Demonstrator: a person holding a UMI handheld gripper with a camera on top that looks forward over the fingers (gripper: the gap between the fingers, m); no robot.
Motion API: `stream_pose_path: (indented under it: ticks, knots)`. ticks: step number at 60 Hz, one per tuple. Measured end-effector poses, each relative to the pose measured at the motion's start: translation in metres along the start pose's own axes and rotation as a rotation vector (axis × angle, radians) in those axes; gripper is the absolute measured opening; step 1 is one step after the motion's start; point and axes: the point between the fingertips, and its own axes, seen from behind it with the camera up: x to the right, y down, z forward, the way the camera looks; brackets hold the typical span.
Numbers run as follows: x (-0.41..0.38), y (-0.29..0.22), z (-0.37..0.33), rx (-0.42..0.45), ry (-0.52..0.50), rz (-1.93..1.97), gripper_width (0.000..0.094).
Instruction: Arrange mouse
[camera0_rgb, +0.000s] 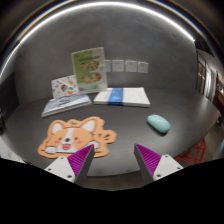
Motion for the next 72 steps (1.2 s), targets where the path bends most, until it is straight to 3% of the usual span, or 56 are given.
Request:
stream_pose_path:
  ticks: [14, 21, 29, 37, 38, 47, 65, 67, 68, 72]
  knots:
    - [0.137, -0.009, 0.057, 0.023, 0.051, -0.049, 0.0824]
    - [0.179, -0.012, 0.088, 0.006, 0.025, -0.059, 0.0837]
    - [0.188, -0.027, 0.116, 0.016, -0.076, -0.034, 0.0825]
    - [0.191, -0.043, 0.141, 0.027, -0.116, -0.056, 0.0767]
    - [0.191, -0.045, 0.143, 0.029, -0.120, -0.058, 0.0804]
    - [0.200, -0.044, 0.147, 0.013, -0.121, -0.044, 0.0536]
    - [0.212, -0.046, 0.136, 0.013, 0.011, 0.041, 0.0395]
    - [0.217, -0.052, 0.128, 0.024, 0.031, 0.066, 0.0428]
    - [0.219, -0.058, 0.121, 0.041, 0.047, 0.073, 0.0378]
    - [0.213, -0.097, 0.084, 0.148, 0.102, 0.073, 0.0378]
